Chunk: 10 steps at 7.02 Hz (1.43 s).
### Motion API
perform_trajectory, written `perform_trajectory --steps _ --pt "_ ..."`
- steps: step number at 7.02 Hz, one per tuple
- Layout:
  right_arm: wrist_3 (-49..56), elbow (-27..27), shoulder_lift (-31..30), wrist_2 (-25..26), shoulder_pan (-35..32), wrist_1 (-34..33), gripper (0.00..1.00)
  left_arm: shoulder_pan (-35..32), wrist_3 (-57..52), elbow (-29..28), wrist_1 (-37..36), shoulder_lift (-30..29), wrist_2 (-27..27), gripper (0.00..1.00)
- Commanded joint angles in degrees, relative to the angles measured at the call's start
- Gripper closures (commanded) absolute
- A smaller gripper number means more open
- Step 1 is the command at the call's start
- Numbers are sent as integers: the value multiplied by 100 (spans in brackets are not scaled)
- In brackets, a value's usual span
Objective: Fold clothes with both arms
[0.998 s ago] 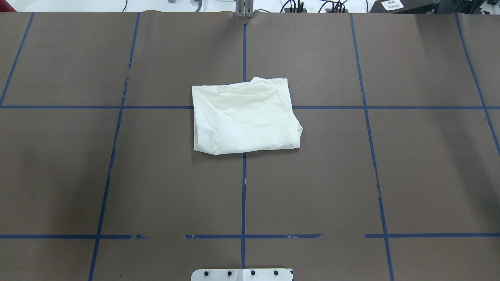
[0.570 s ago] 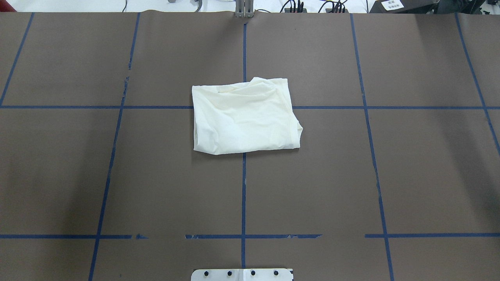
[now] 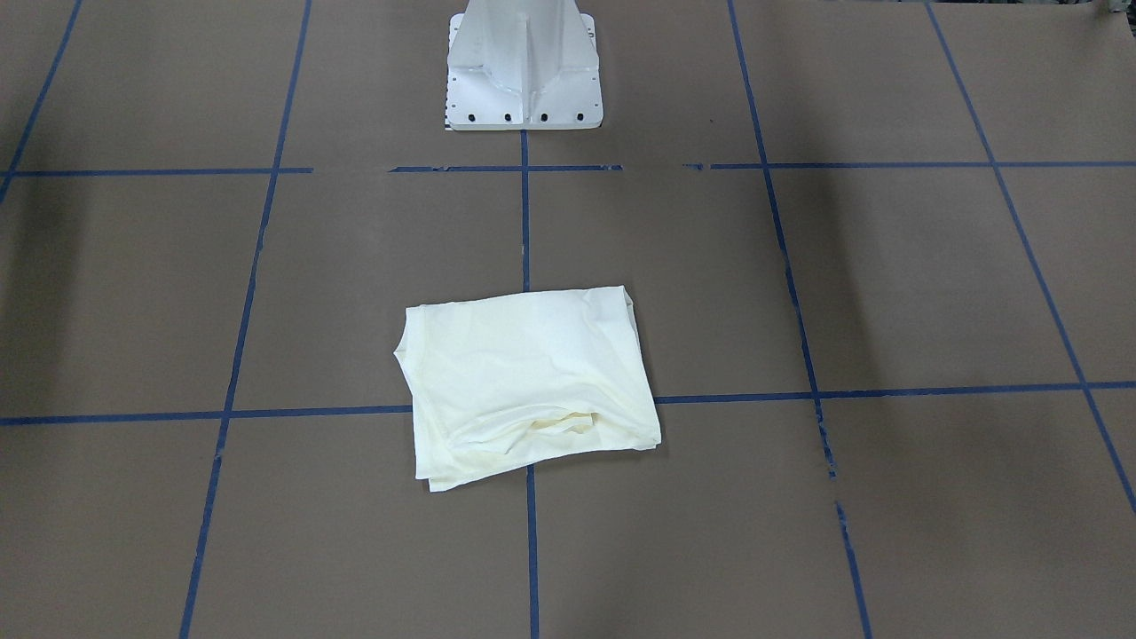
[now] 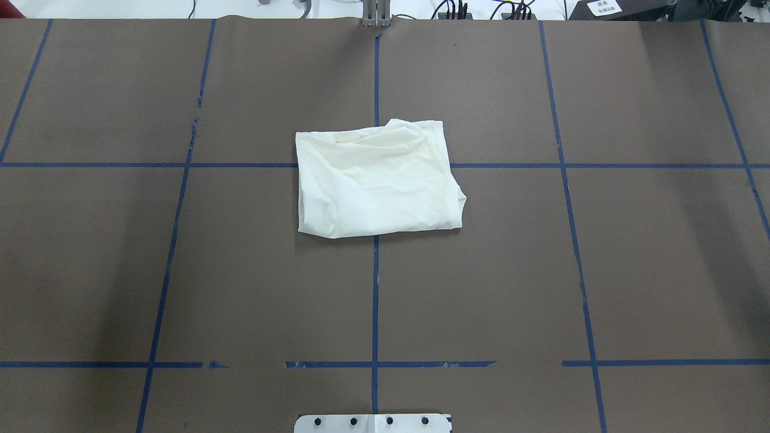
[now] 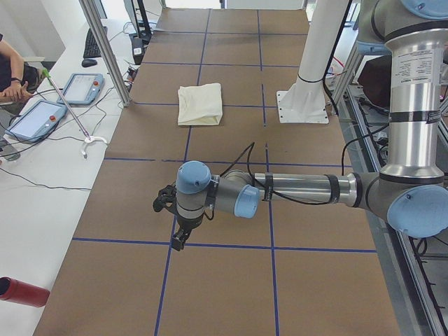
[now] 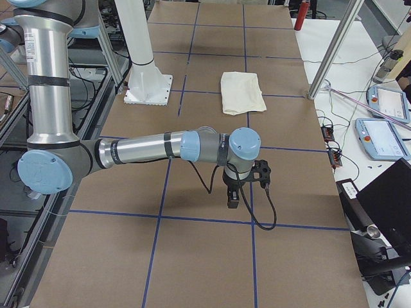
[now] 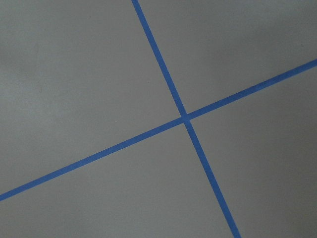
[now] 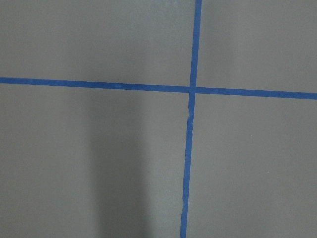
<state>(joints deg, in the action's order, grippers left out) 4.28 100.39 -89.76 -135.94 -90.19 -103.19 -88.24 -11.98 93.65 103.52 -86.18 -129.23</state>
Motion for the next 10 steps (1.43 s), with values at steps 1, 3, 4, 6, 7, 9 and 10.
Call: perform_trajectory --steps 1,3,4,6,7,9,10 --pt "-164 16 2 -3 -7 1 0 0 722 -22 -42 4 3 0" --pt "-165 16 2 -3 2 1 0 0 724 -22 -42 4 -6 0" --pt "-165 16 11 -3 2 1 0 0 741 -31 -42 4 -23 0" --pt "-165 25 11 -3 -7 1 0 0 1220 -101 -51 13 -41 0" --pt "-165 25 11 -3 -7 1 0 0 1329 -101 -51 13 -41 0" --pt "-173 42 11 -3 2 1 0 0 1357 -110 -51 4 -41 0" --pt "-173 51 20 -3 -7 1 0 0 1357 -127 -51 4 -41 0"
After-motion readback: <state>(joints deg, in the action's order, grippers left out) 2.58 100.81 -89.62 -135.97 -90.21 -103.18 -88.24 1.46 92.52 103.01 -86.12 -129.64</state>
